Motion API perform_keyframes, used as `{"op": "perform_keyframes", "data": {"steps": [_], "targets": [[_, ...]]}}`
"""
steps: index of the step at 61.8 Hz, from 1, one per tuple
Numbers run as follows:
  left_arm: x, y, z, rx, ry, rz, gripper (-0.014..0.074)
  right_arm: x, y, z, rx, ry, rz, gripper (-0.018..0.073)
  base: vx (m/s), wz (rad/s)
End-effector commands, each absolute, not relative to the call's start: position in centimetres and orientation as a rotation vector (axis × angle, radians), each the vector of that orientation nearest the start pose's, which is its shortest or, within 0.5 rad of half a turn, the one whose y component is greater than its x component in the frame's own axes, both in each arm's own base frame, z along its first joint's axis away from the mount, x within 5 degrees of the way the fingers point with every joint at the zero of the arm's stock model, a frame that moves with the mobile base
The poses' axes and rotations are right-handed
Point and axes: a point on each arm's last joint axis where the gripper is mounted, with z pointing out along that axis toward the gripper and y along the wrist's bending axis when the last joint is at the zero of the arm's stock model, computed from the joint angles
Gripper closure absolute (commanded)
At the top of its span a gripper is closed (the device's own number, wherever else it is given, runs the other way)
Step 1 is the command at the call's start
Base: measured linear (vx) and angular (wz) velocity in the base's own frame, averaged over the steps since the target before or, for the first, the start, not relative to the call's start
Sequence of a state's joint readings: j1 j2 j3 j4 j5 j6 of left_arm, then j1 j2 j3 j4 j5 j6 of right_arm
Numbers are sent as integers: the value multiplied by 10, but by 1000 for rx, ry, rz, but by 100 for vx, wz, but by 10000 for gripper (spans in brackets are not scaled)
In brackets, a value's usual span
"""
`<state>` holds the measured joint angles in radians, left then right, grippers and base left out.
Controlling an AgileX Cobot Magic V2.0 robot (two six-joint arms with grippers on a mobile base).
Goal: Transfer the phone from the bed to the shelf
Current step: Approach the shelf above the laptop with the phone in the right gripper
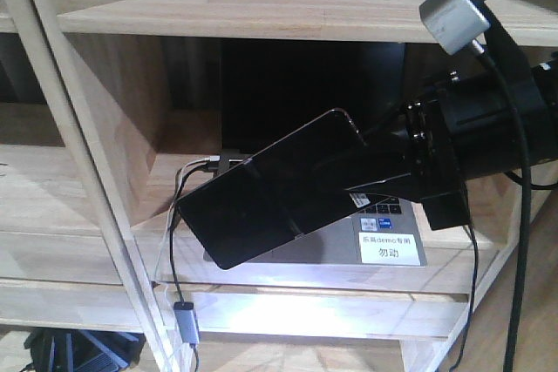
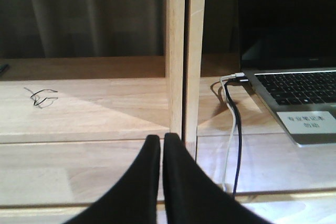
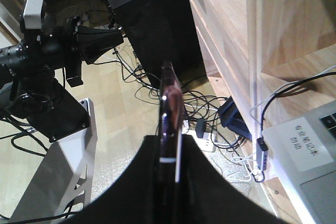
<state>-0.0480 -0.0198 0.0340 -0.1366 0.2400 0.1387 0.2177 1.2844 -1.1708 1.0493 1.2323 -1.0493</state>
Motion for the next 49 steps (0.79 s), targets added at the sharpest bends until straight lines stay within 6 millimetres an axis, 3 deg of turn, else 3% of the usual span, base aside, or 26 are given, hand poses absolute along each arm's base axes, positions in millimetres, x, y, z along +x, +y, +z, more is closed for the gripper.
{"op": "perform_keyframes", "data": {"steps": [1, 49], "targets": [[56, -5, 187, 54, 1659, -66, 596, 203, 125, 397, -1139, 1850, 1135, 561, 9, -3], [56, -5, 187, 54, 1659, -66, 596, 203, 125, 397, -1139, 1850, 1135, 561, 7, -3]]}}
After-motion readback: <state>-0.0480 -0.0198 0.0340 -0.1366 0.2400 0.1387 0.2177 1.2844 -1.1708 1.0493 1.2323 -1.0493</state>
